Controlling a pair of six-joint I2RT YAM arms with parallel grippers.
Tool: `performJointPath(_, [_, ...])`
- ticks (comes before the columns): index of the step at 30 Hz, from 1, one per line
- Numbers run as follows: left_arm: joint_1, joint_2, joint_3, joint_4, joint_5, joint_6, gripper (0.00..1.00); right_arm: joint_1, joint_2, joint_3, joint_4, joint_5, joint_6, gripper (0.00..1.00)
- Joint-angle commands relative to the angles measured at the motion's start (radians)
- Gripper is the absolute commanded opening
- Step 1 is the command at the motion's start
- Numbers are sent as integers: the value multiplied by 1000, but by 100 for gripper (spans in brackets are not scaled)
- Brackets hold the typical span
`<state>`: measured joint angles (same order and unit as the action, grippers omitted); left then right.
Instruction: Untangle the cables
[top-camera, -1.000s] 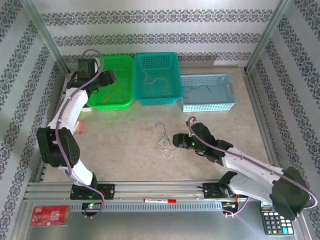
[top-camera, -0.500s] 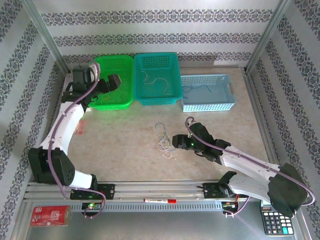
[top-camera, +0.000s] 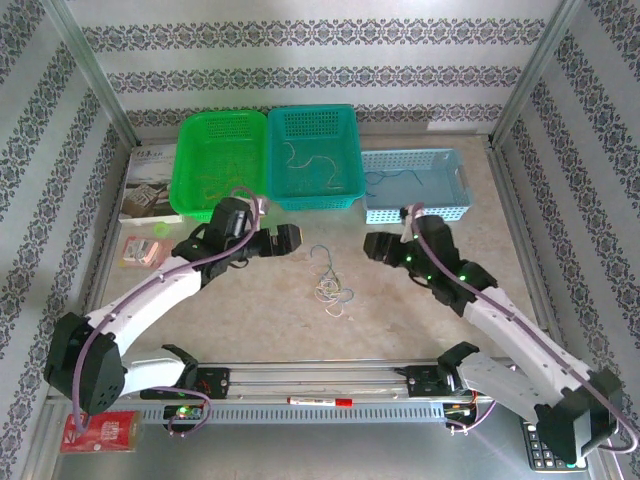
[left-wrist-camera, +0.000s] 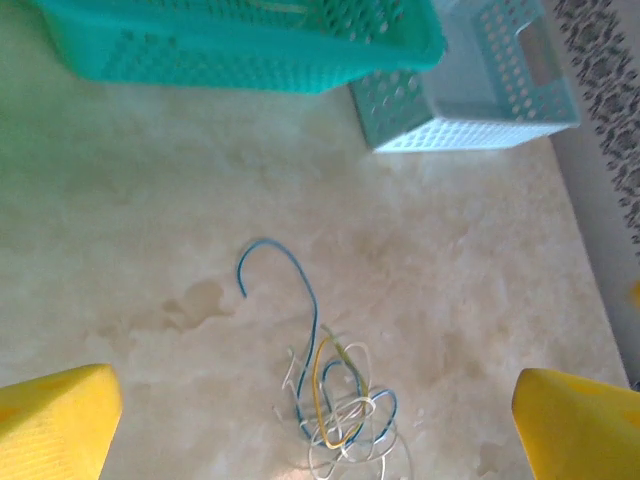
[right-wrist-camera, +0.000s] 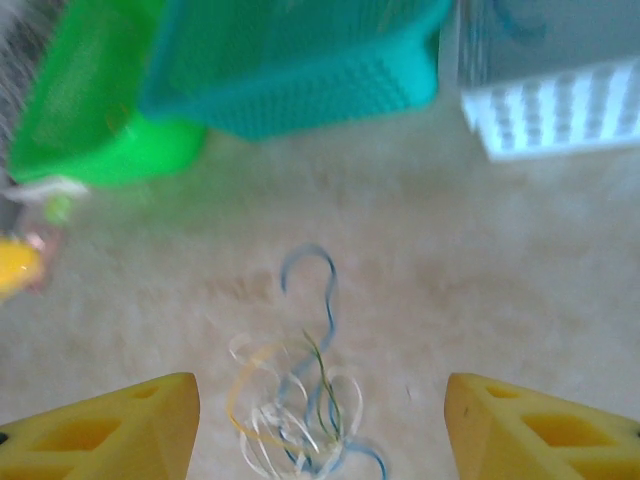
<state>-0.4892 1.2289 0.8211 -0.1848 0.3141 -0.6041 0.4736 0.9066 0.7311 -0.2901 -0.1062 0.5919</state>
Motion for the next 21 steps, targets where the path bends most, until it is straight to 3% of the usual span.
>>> performJointPath(1, [-50, 31, -26, 91, -60, -49, 100, -37, -15, 53, -66, -55, -34, 70])
performJointPath(5, [-99, 95, -19, 96, -106, -30, 100, -42, -19, 46, -68, -60, -23, 79])
performJointPath(10, [-134, 175, 26, 67, -150, 12, 100, -44, -54, -36, -19, -41, 20, 97])
performJointPath(16, [-171, 263, 84, 23, -210, 66, 100, -44, -88, -157, 14, 10, 95, 98])
performJointPath(21, [-186, 338, 140, -18, -259, 103, 100, -43, -90, -256, 70, -32, 133, 98])
